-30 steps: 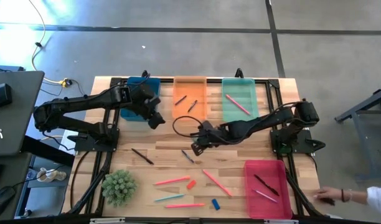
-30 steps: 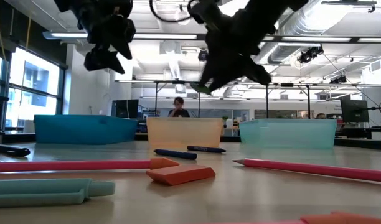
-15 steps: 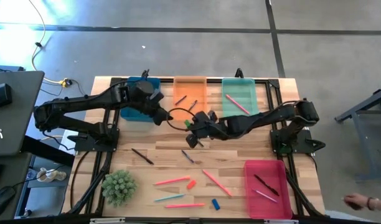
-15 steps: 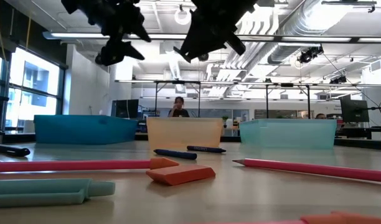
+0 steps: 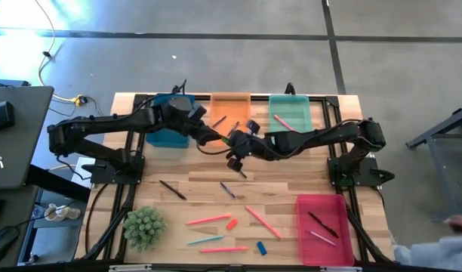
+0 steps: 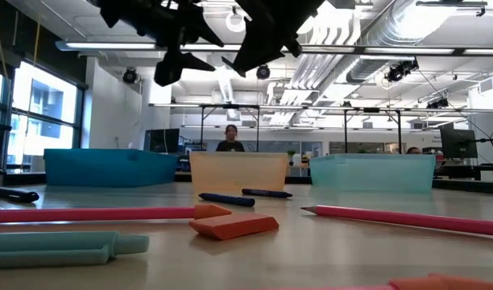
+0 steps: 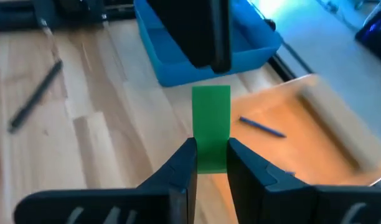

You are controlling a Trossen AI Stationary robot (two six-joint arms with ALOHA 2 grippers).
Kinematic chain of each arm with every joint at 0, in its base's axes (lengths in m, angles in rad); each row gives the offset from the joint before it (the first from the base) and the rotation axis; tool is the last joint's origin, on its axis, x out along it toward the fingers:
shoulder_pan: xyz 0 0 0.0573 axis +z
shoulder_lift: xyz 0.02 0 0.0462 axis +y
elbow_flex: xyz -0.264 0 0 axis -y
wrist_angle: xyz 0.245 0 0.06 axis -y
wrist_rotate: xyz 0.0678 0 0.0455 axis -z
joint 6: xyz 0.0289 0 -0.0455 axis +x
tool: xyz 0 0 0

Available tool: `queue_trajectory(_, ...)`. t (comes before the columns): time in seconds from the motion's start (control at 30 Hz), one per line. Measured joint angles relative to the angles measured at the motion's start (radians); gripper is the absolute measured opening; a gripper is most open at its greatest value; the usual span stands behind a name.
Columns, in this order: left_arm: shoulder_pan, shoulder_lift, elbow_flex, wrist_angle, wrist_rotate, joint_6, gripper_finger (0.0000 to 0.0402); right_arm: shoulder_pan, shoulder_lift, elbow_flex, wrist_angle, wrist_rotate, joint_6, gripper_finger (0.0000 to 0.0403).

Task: Sort crayons/erasers/pens/pencils in bins
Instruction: Put the green eraser into the dark blue bin

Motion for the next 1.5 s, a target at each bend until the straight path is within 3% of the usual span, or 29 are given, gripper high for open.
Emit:
queue_trajectory(0.47,0.0,0.116,0.0,0.125,0.003,-0.046,0.0197,-0.021,0.0,0.0,0.002,0.059,-0.166,0.0055)
queue_trajectory(1.1,0.002,0.132,-0.001,0.189,-0.001,-0.042,0.0056,-0.027,0.0,0.0,0.002,0.039,-0.193,0.0055)
queue_trajectory(1.5,0.001,0.132,-0.001,0.189,0.009,-0.045,0.0039,-0.026,0.0,-0.001,0.002,0.072,-0.192,0.0055)
